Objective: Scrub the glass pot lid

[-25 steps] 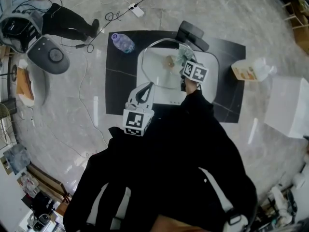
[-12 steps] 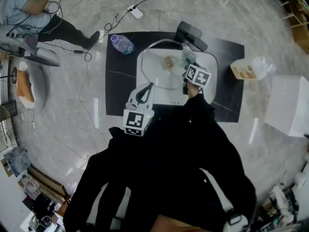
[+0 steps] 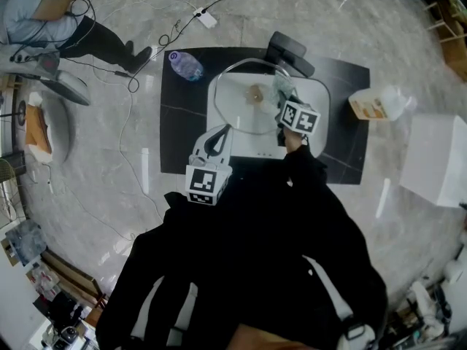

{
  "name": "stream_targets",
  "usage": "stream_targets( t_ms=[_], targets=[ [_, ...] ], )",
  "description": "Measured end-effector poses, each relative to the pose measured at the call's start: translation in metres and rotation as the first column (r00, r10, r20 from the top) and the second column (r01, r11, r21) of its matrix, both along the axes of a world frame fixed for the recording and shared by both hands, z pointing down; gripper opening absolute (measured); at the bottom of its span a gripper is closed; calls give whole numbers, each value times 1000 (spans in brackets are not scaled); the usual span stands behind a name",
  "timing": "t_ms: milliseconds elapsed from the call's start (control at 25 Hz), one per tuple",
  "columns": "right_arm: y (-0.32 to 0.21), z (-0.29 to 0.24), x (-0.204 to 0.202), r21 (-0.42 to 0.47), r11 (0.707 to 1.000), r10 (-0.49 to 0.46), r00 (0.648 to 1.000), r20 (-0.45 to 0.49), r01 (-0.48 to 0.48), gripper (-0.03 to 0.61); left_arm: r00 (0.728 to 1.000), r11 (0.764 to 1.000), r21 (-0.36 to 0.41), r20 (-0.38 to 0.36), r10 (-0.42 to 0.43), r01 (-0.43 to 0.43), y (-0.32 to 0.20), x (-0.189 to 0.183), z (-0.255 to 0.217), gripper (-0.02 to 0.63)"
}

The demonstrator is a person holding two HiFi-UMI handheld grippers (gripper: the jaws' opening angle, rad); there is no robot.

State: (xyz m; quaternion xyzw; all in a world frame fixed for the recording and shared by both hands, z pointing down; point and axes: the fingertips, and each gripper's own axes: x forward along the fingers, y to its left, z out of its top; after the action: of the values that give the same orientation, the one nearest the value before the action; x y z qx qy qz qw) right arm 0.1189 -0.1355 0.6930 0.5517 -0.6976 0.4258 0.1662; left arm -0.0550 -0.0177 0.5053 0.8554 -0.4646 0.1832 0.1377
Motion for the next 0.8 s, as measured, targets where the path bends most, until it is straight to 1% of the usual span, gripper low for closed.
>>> stream_targets(
  t_ms=[160, 360, 520, 680, 800],
  targets=[
    [-1, -4, -15, 15, 1000, -22, 999, 24, 21, 66, 1000, 1000, -3, -3, -12, 12, 2, -4, 0, -6],
    [-4, -9, -54, 28, 995, -92, 994, 59, 91, 66, 1000, 1000, -8, -4, -23, 23, 3, -5, 2, -6],
    [-6, -10, -82, 29, 992, -125, 989, 84, 123, 66, 999, 999, -10, -4, -39, 39, 3, -10, 3, -6],
    [-8, -11, -112, 41, 985, -173, 978, 116, 170, 66, 998, 998, -16, -2, -58, 58, 4, -16, 5, -6],
    [-5, -4, -134, 30, 976, -219, 966, 135, 217, 66, 998, 998, -22, 3, -64, 64, 5, -18, 8, -6]
  ],
)
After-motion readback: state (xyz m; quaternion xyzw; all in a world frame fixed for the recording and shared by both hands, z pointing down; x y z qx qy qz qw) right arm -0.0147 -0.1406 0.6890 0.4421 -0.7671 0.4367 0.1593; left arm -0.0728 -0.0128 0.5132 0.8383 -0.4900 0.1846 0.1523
